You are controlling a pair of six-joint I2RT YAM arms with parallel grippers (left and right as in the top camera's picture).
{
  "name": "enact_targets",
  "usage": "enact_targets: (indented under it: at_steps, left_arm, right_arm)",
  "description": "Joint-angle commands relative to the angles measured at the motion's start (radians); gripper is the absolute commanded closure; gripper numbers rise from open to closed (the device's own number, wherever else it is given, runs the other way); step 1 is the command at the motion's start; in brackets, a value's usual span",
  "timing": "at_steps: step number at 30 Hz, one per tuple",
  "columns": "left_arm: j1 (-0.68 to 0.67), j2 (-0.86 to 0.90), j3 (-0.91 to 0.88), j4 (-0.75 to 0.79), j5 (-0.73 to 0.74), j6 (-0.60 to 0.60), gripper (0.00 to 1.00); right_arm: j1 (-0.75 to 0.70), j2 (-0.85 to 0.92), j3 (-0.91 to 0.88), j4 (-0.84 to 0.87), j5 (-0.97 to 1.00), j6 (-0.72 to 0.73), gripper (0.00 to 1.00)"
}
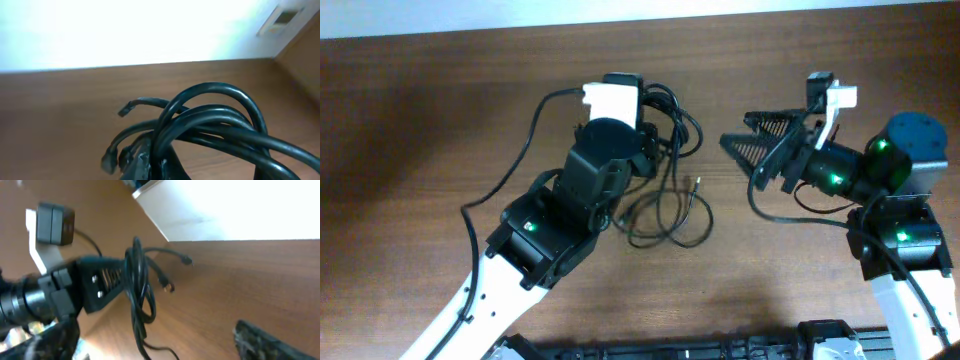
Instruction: Untangle cables
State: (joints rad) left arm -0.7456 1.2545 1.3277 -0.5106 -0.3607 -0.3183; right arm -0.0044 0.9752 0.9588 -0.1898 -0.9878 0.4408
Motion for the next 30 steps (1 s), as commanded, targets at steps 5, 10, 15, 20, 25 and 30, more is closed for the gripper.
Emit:
enact_targets:
  at_steps: [5,10,15,20,25,30]
  left_arm:
    - [-0.033,-0.017,0.021,0.040,0.040,0.276,1.00]
    - [-0.110,0.011,0.021,0.093,0.037,0.274,1.00]
    - [-0.187,0.061,0.021,0.133,-0.145,0.218,1.00]
    - [-0.219,0.062,0.021,0.151,-0.185,0.195,1.00]
    - [-0.232,0.062,0.021,0.158,-0.193,0.191,1.00]
    - [-0.232,0.062,0.021,0.142,-0.304,0.119,1.00]
  right_arm:
    - [-0.002,-0.008,0.006,-0.074,-0.057,-0.259,0.02]
    - [0.000,-0.008,0.006,-0.117,-0.056,-0.281,0.09]
    - [0.032,-0.008,0.006,-0.118,-0.052,-0.280,0.28]
    - [0.032,-0.008,0.006,-0.119,-0.052,-0.280,0.41]
    - [0.032,-0.008,0.006,-0.121,-0.048,-0.280,0.88]
    - [0.031,-0.008,0.006,-0.122,-0.035,-0.275,0.96]
